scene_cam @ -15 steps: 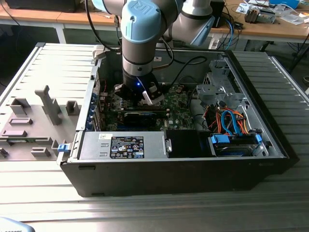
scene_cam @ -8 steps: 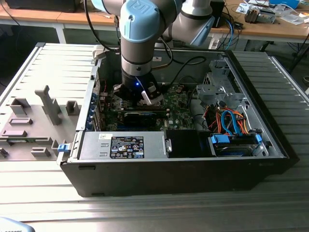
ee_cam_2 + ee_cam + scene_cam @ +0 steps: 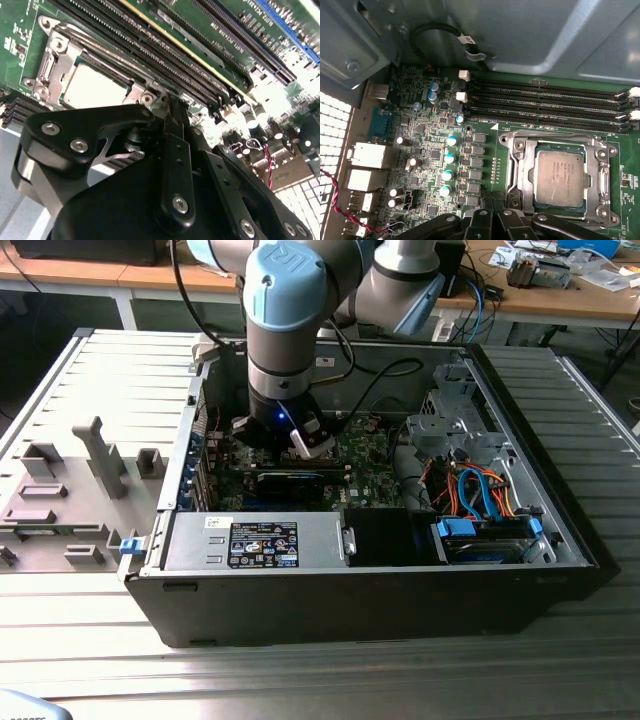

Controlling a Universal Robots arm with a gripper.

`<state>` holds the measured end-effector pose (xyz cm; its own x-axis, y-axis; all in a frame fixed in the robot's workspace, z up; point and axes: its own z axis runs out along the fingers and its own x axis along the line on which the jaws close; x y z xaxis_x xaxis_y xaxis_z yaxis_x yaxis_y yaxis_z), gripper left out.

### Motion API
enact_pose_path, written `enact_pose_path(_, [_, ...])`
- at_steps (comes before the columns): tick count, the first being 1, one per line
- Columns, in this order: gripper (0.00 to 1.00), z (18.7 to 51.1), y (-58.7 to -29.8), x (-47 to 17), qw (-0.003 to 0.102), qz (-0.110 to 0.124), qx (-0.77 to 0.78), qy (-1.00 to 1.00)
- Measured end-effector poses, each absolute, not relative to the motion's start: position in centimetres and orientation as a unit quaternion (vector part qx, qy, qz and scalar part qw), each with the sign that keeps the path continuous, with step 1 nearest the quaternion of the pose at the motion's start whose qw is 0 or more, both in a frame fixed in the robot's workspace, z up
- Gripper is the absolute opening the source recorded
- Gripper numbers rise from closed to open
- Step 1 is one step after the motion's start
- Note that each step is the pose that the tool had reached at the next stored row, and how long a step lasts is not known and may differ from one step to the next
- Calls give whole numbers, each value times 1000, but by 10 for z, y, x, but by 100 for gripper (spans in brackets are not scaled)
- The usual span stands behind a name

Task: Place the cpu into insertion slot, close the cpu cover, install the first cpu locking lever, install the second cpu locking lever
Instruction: 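Install the second cpu locking lever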

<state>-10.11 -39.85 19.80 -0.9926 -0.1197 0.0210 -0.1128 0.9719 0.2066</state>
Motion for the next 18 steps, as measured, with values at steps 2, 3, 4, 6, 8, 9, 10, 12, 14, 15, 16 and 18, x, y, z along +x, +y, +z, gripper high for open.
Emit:
enact_pose_path(2, [11,197,-399,-101,17,-103,59,-993])
enact_pose_path(3, [11,197,-398,-101,17,-102,59,-993])
enact_pose_path(4, [11,198,-398,-101,17,-101,60,-993])
enact_pose_path(6, [11,203,-399,-101,17,-100,60,-993])
enact_pose_path(8, [11,206,-399,-98,17,-101,60,-993])
enact_pose_path(9, [11,206,-398,-92,19,-101,59,-993])
enact_pose_path(10, [11,206,-398,-84,22,-101,59,-993])
enact_pose_path(12, [11,206,-398,-75,26,-101,59,-993])
enact_pose_path(14, [11,206,-397,-61,33,-102,58,-993])
enact_pose_path(15, [11,206,-397,-57,35,-102,58,-993])
enact_pose_path(16, [11,208,-396,-53,36,-102,58,-993])
enact_pose_path(18, [11,212,-395,-52,36,-99,58,-993])
